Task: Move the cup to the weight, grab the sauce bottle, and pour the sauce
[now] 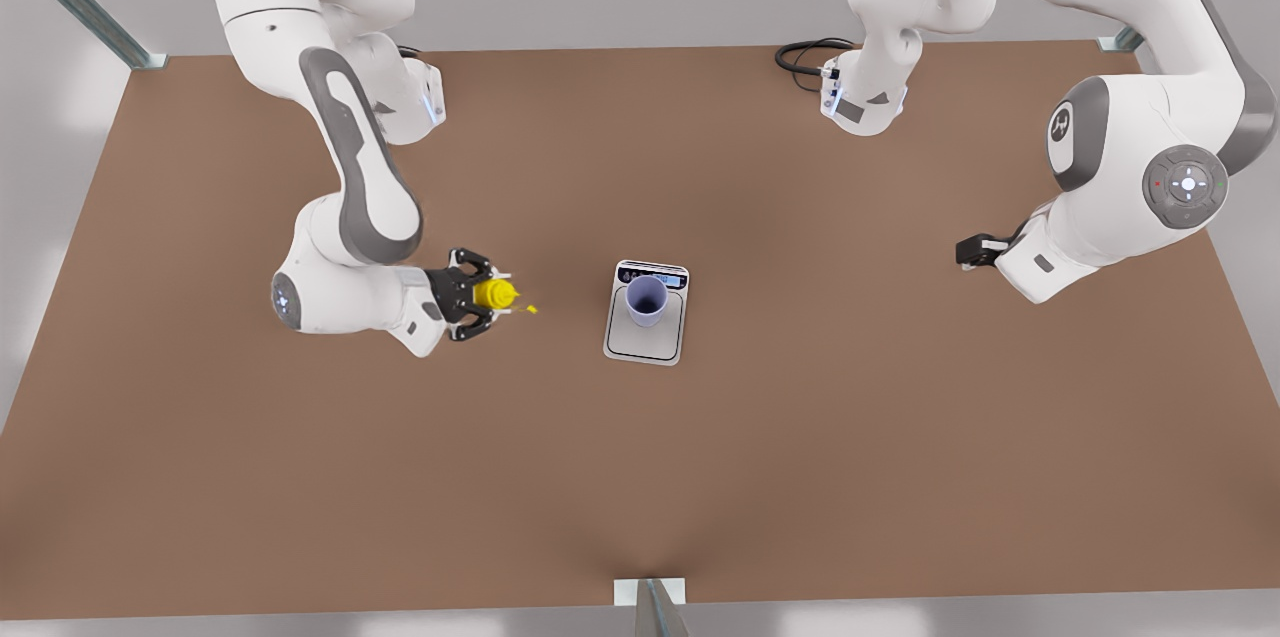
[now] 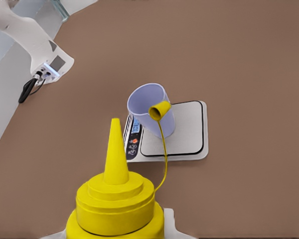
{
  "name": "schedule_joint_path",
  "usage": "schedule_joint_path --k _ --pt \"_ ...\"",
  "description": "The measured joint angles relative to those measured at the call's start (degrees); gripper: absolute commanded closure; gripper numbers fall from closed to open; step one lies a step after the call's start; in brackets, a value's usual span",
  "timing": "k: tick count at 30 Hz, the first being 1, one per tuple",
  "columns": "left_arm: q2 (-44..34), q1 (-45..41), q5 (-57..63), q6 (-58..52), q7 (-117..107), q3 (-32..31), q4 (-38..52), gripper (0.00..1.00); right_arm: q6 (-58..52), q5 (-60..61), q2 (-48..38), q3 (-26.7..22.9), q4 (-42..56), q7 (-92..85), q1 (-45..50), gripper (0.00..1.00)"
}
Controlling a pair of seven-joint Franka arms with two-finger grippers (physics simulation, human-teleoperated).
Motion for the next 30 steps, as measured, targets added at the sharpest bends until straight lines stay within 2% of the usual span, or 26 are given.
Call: schedule_joint_path --k 7,8,9,10,11,15,21,22,23,24,30 --pt "0.00 -0.09 0.02 -0.44 -0.09 -0.02 0.00 0.00 -9.07 5.43 0.04 0.33 -3.21 -10.90 -8.46 0.50" --pt "0.00 -0.09 0.02 -0.44 -0.09 -0.02 0.00 0.00 -10.18 5.60 0.12 1.79 -3.13 -12.55 -10.46 0.50" --pt "0.00 -0.09 0.03 -0.44 -0.09 -0.02 0.00 0.00 -10.47 5.96 0.13 5.56 -3.12 -14.69 -14.70 0.50" --pt "0.00 -0.09 0.03 -0.44 -0.09 -0.02 0.00 0.00 -10.56 5.98 0.26 12.20 -3.12 -15.87 -21.75 0.50" --pt "0.00 -0.09 0.03 -0.44 -0.09 -0.02 0.00 0.00 -10.93 5.97 0.54 15.66 -3.07 -17.42 -26.24 0.50" --pt "0.00 -0.09 0.03 -0.35 -0.09 -0.02 0.00 0.00 -15.71 6.49 1.68 16.64 -3.21 -29.53 -32.72 0.50" --pt "0.09 -0.09 0.03 -0.30 -0.09 -0.02 0.00 0.00 -16.31 11.89 5.23 17.19 -6.95 -44.56 -34.51 0.50" --pt "0.03 -0.09 0.03 -0.32 -0.09 -0.02 0.00 0.00 -16.31 12.25 6.99 18.22 -7.18 -47.28 -36.14 0.50" --pt "0.05 -0.08 0.03 -0.35 -0.09 -0.02 0.00 0.00 -16.35 12.33 8.61 21.53 -7.84 -49.14 -40.16 0.50" --pt "0.09 -0.09 0.03 -0.35 -0.09 -0.02 0.00 0.00 -16.86 12.33 9.95 23.17 -8.61 -49.48 -42.77 0.50" --pt "0.09 -0.09 0.03 -0.35 -0.09 -0.02 0.00 0.00 -19.96 11.79 15.46 22.99 -6.39 -50.98 -43.72 0.50"
